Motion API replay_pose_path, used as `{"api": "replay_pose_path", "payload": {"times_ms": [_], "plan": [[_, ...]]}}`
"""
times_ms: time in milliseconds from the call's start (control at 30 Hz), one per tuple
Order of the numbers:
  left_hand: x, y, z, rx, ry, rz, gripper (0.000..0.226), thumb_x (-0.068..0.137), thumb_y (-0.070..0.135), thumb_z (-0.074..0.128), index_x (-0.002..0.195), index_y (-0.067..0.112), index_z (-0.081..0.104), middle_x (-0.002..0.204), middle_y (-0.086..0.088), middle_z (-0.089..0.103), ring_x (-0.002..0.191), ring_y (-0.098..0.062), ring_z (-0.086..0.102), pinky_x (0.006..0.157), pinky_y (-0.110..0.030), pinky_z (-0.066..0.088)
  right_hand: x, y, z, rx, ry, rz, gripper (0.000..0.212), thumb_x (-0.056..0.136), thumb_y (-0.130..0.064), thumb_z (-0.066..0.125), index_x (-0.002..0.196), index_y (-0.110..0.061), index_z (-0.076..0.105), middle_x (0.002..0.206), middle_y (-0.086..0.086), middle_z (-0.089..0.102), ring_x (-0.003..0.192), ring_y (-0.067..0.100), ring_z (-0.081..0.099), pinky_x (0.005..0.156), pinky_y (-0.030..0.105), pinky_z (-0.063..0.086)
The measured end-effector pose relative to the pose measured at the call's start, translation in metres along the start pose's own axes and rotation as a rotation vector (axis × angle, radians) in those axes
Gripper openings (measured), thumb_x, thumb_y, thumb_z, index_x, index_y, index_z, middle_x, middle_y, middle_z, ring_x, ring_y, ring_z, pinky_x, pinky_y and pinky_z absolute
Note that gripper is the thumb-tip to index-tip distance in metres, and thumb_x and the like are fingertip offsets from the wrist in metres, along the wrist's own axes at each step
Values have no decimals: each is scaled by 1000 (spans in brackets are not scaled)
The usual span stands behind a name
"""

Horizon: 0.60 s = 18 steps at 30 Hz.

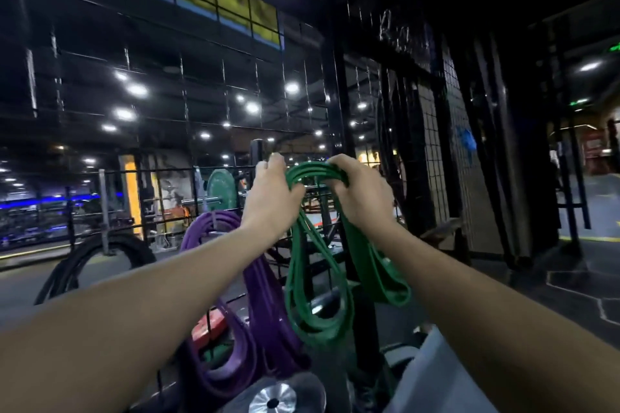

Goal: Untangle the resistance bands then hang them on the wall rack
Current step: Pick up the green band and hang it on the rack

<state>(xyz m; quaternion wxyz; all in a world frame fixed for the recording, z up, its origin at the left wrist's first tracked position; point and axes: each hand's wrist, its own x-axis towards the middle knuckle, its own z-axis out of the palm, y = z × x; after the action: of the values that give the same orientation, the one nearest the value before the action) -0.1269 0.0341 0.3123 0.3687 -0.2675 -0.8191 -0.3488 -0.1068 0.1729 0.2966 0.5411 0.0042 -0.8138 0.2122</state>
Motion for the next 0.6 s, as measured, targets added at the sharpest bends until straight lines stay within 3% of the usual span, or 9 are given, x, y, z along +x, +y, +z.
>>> {"api": "replay_pose_path", "payload": {"times_ms": [167, 300, 433, 500, 600], "plan": [[24, -12, 8, 4, 30, -168, 26, 91, 12, 53, 111, 11, 37, 122, -16, 40, 76, -22, 42, 68, -34, 37, 25, -4, 34, 28, 9, -57, 27, 91, -17, 55, 112, -32, 61, 106, -11, 66, 92, 13, 62, 71, 31, 51], [32, -23, 22, 70, 11, -320, 37, 90, 5, 51, 122, 10, 33, 134, -18, 33, 84, -31, 49, 68, -36, 36, 31, 1, 58, -4, -15, -34, 33, 91, -14, 51, 116, -34, 60, 114, -10, 64, 101, 17, 60, 77, 30, 47], [34, -31, 33, 205, -43, -293, 50, 89, -3, 48, 132, 10, 28, 135, -19, 31, 104, -40, 53, 70, -36, 37, 31, 14, 80, 0, 2, 27, 39, 91, -12, 52, 120, -37, 59, 110, -10, 64, 97, 19, 62, 71, 29, 46], [31, -30, 34, 232, -54, -275, 46, 88, -7, 45, 127, 12, 31, 132, -19, 33, 99, -38, 52, 69, -35, 36, 25, 20, 87, -3, 9, 47, 35, 91, -18, 56, 120, -37, 59, 105, -10, 65, 92, 18, 63, 63, 25, 40], [29, -31, 33, 249, -64, -246, 43, 86, -8, 45, 122, 14, 36, 125, -20, 39, 98, -36, 50, 69, -34, 35, 16, 24, 87, 20, -13, 38, 31, 91, -25, 58, 121, -33, 60, 103, -7, 66, 92, 20, 63, 64, 27, 42]]}}
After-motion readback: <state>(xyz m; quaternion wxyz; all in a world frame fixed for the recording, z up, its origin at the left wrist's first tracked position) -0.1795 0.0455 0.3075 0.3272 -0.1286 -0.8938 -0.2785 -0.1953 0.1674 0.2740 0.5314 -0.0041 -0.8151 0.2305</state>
